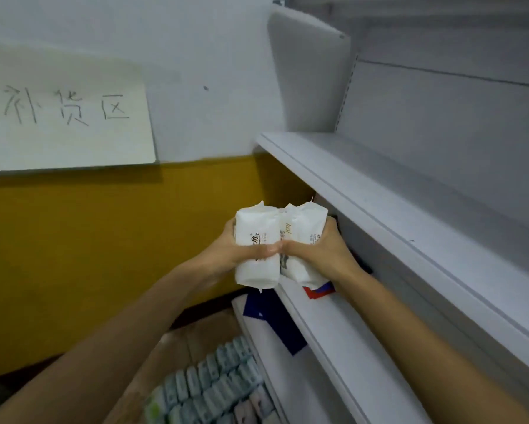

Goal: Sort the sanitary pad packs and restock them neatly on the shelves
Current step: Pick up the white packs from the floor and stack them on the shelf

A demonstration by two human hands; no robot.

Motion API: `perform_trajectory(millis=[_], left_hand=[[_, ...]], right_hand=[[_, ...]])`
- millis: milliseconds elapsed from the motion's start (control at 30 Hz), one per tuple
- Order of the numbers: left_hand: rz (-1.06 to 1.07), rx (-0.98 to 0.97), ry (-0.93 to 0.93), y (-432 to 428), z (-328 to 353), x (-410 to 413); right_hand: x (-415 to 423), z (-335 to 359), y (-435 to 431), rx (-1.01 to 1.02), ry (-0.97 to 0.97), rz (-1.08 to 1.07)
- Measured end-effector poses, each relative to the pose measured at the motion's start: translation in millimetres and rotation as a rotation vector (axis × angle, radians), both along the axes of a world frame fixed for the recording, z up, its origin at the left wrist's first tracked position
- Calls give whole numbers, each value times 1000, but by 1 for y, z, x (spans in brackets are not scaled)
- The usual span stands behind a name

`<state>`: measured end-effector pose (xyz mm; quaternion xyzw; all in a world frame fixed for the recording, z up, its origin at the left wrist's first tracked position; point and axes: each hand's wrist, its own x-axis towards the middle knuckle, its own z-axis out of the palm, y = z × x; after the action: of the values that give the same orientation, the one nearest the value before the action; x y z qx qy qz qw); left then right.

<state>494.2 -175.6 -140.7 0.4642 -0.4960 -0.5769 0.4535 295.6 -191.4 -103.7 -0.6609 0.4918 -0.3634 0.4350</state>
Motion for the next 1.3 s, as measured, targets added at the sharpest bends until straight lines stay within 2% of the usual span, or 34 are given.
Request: perform_trajectory(millis=[200, 367, 467, 567, 733, 867, 1067, 1200, 1300], left_hand=[[383, 384, 4, 44, -120, 26], [383, 576, -112, 92, -203, 39], [510, 633, -206, 116, -262, 38], [576, 756, -249, 142, -340, 28], [615, 1030, -253, 187, -475, -15], [467, 1148, -291, 212, -578, -54], [389, 1176, -490, 200, -669, -78], [401, 1181, -442, 193, -737, -82], [508, 1190, -421, 175, -784, -77]], right_hand=[[37, -117, 14, 275, 148, -54], [18, -225, 30, 511, 279, -28], [-1, -300, 40, 663, 385, -16], [-13, -352, 61, 836, 510, -2], [-41, -476, 96, 1005, 709, 78], [-49, -567, 112, 1033, 851, 184], [-32, -684, 118, 991, 972, 240], [-9, -756, 115, 925, 950, 227], [3, -813, 107, 917, 817, 202]])
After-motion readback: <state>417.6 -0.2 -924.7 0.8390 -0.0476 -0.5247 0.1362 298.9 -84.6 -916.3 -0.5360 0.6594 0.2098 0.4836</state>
